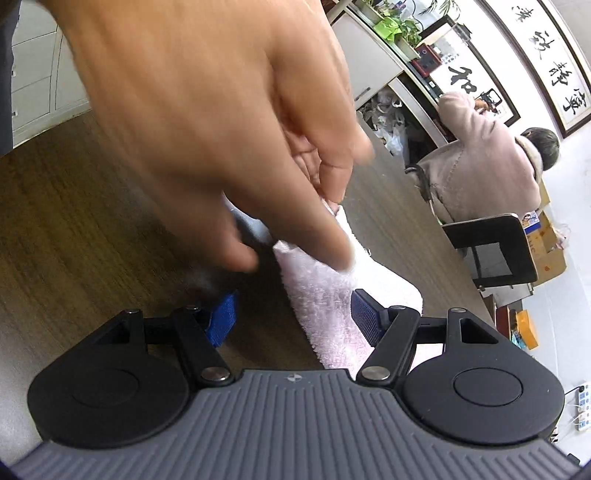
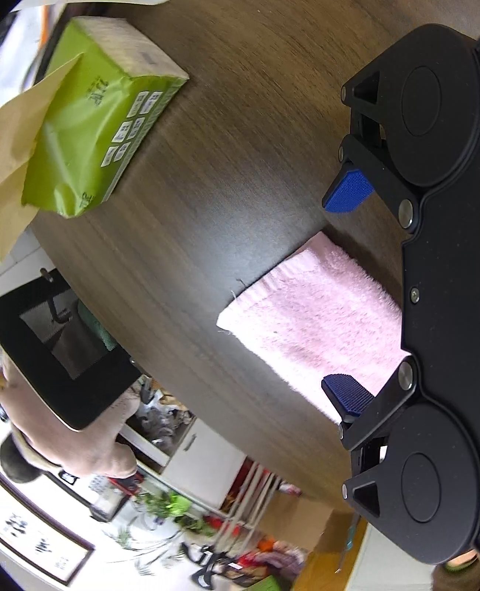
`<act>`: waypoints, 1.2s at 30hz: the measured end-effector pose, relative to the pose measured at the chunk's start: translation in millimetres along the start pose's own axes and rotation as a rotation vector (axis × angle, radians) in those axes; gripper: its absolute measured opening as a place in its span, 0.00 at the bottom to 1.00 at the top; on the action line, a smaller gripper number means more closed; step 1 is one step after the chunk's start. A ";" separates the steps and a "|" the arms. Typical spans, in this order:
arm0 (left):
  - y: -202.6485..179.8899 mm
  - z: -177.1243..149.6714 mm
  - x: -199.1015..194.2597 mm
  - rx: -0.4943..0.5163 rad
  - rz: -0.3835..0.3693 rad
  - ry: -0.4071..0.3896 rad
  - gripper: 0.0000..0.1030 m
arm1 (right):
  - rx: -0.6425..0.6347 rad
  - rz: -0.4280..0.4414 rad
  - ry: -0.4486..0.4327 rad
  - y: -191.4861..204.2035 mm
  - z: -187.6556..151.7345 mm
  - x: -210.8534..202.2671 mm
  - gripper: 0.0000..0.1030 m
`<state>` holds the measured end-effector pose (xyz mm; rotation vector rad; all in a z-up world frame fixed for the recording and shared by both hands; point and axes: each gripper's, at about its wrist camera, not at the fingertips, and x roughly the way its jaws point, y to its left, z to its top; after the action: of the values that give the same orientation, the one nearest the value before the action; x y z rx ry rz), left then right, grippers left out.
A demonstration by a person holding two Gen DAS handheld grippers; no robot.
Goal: Fold towel
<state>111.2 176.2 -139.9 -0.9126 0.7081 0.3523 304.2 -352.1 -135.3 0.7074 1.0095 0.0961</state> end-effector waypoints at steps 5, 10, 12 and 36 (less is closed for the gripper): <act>-0.7 0.6 2.8 -0.004 -0.004 -0.005 0.64 | 0.004 0.020 0.010 2.6 1.7 7.4 0.78; -0.2 0.9 5.0 -0.006 -0.001 -0.003 0.64 | -0.019 0.009 0.013 12.7 1.4 15.0 0.72; -1.2 0.5 5.8 0.000 0.000 -0.002 0.64 | -0.014 0.002 -0.004 14.4 0.7 16.3 0.69; -0.4 5.1 3.3 0.003 0.006 -0.022 0.67 | -0.132 -0.035 -0.026 26.3 -7.8 21.0 0.22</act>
<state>115.8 180.0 -139.9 -0.9023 0.6911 0.3661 315.8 -319.7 -138.2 0.5690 0.9810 0.1218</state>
